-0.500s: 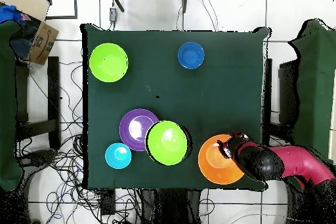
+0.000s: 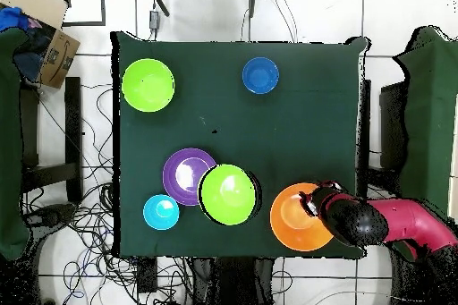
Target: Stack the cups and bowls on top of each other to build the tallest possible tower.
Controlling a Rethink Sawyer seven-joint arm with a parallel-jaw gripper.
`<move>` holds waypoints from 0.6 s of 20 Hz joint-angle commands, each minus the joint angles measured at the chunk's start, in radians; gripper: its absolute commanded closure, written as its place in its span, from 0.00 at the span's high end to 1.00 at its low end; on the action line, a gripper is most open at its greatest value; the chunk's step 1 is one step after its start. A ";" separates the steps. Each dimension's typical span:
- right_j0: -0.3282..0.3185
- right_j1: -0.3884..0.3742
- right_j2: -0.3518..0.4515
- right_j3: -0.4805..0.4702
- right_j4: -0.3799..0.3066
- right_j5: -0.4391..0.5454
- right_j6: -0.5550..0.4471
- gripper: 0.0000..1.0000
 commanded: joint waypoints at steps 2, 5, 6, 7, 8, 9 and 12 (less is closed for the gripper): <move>0.059 0.032 -0.069 -0.106 -0.070 0.053 -0.126 1.00; 0.061 0.041 -0.072 -0.119 -0.077 0.050 -0.134 1.00; 0.064 0.043 -0.076 -0.126 -0.084 0.047 -0.134 1.00; 0.067 0.046 -0.079 -0.136 -0.090 0.046 -0.135 1.00; 0.067 0.051 -0.081 -0.143 -0.097 0.040 -0.140 1.00; 0.067 0.058 -0.082 -0.151 -0.103 0.038 -0.149 1.00; 0.061 0.092 -0.092 -0.171 -0.119 0.031 -0.173 1.00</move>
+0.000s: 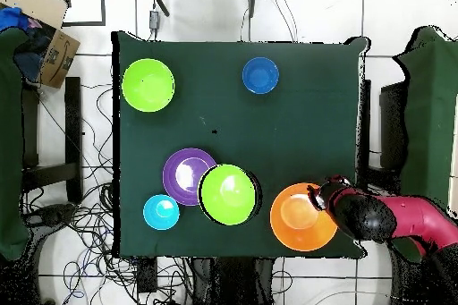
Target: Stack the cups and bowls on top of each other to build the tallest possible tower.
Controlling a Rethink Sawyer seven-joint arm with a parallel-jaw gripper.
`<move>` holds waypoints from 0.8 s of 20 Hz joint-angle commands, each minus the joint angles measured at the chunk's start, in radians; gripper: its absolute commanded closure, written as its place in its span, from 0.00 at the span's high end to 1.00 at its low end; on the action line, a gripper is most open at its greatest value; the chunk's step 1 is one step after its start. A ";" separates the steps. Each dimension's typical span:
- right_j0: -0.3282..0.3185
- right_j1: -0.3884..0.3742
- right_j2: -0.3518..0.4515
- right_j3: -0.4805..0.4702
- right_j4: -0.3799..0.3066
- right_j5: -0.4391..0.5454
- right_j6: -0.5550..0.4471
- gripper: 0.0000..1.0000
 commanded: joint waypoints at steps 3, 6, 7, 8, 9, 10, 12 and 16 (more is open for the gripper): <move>0.057 0.102 -0.092 -0.122 -0.137 0.024 -0.190 1.00; 0.042 0.124 -0.112 -0.117 -0.154 0.028 -0.217 1.00; 0.036 0.130 -0.119 -0.112 -0.162 0.026 -0.222 1.00; 0.031 0.132 -0.124 -0.105 -0.169 0.019 -0.221 1.00; 0.029 0.135 -0.129 -0.101 -0.179 0.012 -0.217 1.00; 0.024 0.137 -0.132 -0.097 -0.185 0.008 -0.215 1.00; 0.019 0.137 -0.139 -0.088 -0.197 0.010 -0.214 1.00; 0.010 0.134 -0.139 -0.073 -0.197 0.018 -0.210 1.00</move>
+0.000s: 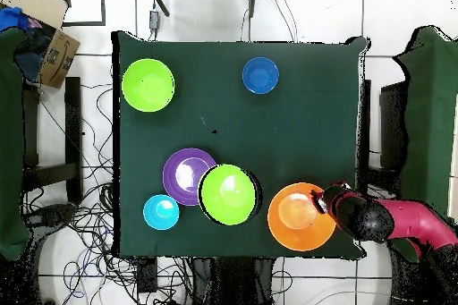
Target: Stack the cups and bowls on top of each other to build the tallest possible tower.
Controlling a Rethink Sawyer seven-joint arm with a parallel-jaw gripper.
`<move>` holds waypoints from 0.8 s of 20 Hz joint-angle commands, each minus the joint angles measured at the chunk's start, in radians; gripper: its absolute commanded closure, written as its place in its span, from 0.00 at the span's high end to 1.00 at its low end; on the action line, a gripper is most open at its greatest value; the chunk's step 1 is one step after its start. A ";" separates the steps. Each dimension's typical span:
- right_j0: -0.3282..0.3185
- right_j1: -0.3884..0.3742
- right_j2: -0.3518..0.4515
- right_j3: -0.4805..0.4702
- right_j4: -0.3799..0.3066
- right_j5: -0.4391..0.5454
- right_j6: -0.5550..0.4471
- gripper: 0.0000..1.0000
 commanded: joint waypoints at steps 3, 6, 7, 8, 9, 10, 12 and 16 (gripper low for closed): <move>0.019 0.025 -0.075 -0.011 -0.108 0.019 -0.213 1.00; 0.014 0.011 -0.070 -0.001 -0.103 0.024 -0.218 1.00; 0.013 0.013 -0.071 -0.001 -0.103 0.024 -0.218 1.00; 0.006 0.018 -0.071 -0.001 -0.106 0.022 -0.224 1.00; 0.005 0.026 -0.074 -0.004 -0.110 0.019 -0.223 1.00; 0.002 0.030 -0.074 -0.004 -0.112 0.018 -0.222 1.00; -0.007 0.036 -0.074 -0.002 -0.118 0.007 -0.223 1.00; -0.005 0.035 -0.074 -0.002 -0.124 0.004 -0.217 1.00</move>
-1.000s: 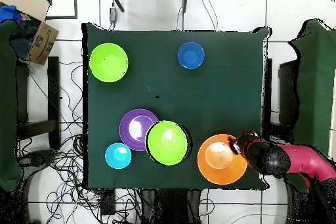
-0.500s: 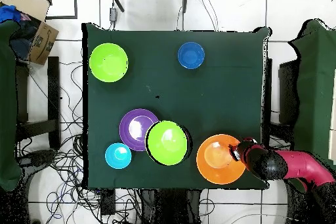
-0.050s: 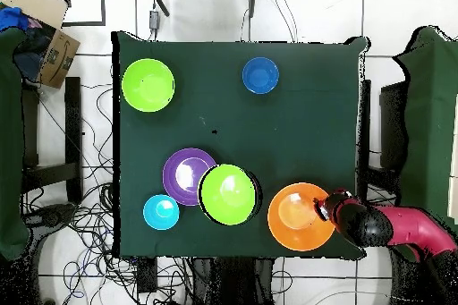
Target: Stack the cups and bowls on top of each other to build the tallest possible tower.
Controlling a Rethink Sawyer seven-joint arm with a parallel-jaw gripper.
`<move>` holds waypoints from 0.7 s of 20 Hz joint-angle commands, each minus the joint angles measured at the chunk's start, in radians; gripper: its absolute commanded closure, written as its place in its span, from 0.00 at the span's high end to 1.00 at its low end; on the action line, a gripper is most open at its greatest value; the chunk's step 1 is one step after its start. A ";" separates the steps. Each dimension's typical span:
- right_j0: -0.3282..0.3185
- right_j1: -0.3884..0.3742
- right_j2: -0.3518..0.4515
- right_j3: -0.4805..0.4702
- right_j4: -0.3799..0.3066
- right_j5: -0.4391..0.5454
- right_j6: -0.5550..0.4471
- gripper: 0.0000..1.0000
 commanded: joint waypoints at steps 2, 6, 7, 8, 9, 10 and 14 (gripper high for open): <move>0.015 0.017 -0.047 -0.002 -0.081 0.005 -0.215 0.00; 0.014 0.018 -0.045 -0.003 -0.077 0.007 -0.215 0.00; 0.014 0.018 -0.045 -0.004 -0.076 0.008 -0.217 0.00; 0.014 0.018 -0.045 -0.004 -0.075 0.009 -0.219 0.00; 0.014 0.019 -0.045 -0.005 -0.073 0.010 -0.221 0.00; 0.013 0.020 -0.044 -0.005 -0.072 0.012 -0.222 0.00; 0.013 0.012 -0.039 0.001 -0.062 0.023 -0.230 0.00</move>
